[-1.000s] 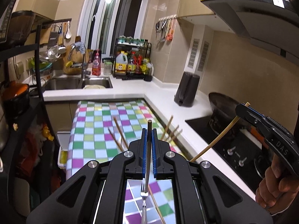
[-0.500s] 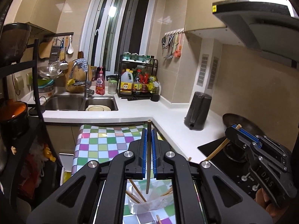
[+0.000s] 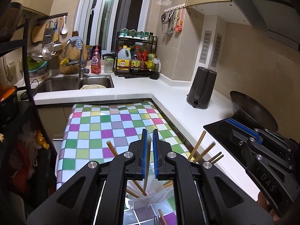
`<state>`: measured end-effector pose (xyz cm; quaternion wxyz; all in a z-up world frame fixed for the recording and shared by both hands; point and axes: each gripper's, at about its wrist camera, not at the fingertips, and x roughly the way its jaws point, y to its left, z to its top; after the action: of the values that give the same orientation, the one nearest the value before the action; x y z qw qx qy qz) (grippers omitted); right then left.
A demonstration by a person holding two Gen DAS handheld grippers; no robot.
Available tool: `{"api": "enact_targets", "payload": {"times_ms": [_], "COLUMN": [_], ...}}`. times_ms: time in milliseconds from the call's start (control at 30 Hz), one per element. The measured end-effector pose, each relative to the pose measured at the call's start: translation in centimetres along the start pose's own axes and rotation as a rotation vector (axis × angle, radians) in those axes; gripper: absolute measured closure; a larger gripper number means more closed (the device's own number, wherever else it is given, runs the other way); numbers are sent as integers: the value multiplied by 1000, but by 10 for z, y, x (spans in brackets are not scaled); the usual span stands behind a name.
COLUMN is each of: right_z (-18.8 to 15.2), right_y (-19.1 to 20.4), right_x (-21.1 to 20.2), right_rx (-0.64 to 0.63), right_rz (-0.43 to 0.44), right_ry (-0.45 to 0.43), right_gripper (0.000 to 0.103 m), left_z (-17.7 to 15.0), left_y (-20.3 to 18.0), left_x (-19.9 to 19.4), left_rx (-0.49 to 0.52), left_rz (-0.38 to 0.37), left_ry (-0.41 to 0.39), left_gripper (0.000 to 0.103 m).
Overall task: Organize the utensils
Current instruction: 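Open the left tool over the container while the right tool releases its chopstick into it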
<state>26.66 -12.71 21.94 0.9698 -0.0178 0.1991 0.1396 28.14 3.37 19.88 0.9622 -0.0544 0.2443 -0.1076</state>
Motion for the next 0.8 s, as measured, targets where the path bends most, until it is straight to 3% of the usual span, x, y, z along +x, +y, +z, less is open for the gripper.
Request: {"api": "enact_targets", "payload": {"times_ms": [233,400,633,800], "right_z": [0,-3,-28,-73], "right_y": [2,3,3,11], "right_x": [-19,-56,-114,-148], "right_rx": [-6,-1,30,58], "right_rz": [-6,-14,-8,-18], "right_ry": [-18,-69,-127,-144], "right_gripper": [92,92,92,92], "left_z": [-4,-17,-69,-123], "left_y": [-2,-6,-14,-18], "left_x": [-26,-59,-108,-128], "left_rx": [-20,-28,-19,5], "left_rz": [3,11,39,89], "left_ry": [-30,-62,-74,-58], "left_gripper": [97,97,97,97]}}
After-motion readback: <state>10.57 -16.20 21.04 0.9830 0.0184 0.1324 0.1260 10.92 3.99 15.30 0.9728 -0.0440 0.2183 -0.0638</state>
